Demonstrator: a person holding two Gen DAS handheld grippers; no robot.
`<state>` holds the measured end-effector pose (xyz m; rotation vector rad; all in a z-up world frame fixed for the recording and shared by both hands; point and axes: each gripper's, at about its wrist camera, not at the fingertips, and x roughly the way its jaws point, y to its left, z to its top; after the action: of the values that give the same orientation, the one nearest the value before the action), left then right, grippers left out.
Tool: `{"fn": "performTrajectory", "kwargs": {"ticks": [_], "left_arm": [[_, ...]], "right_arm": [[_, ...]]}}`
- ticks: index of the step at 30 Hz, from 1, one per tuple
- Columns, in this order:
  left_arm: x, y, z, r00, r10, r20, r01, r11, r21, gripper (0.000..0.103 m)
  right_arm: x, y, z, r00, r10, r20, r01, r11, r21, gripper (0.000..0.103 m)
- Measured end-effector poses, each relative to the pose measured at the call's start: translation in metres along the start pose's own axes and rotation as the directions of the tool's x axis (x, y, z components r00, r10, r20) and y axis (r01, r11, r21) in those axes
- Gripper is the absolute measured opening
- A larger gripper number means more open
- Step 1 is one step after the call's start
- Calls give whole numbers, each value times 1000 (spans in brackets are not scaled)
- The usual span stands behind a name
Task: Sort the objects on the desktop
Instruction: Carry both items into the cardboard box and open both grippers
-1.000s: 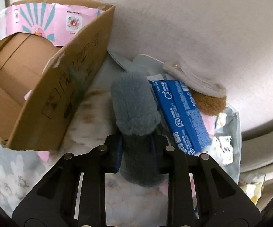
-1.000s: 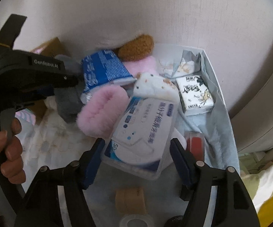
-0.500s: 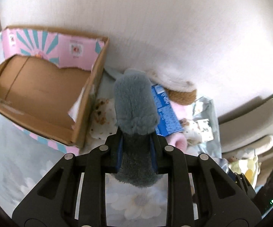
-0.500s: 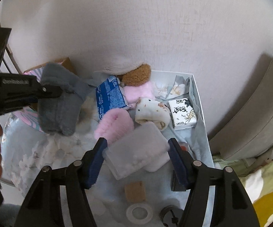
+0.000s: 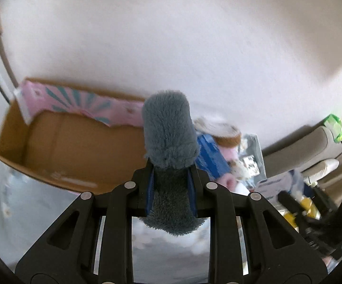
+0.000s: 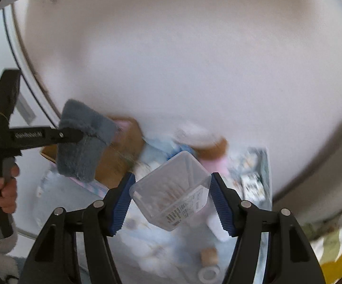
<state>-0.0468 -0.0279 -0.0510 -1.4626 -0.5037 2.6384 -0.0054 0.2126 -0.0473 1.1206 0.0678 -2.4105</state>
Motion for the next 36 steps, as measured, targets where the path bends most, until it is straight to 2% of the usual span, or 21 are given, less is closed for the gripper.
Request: {"fn": "performTrajectory", "kwargs": {"ticks": [6,10,16,23,28,36], "left_arm": [[-29,50,33,998,46,29,-47,999,6,20],[-31,84,49,996,82,18,-82,997,2,20],[-12,133,57,993,102,-52,-103,995,-18,20],[16,182,54,984,133,-116,-139,989,-48,20],[34,202,53,979,141,-150,-149,988,-46,20],[42,212,57,978,141,-151,-144,989,-12,20]], "right_arm": [[16,45,55,997,79,25,-77,994,-72,60],[52,81,82,990,143,-11,-143,984,-106,60],[123,127,84,976,187,-110,-201,971,-129,60],[189,166,73,963,169,-208,-199,971,-131,60],[211,178,68,959,139,-246,-178,974,-142,60],[223,184,65,956,117,-269,-157,979,-133,60]]}}
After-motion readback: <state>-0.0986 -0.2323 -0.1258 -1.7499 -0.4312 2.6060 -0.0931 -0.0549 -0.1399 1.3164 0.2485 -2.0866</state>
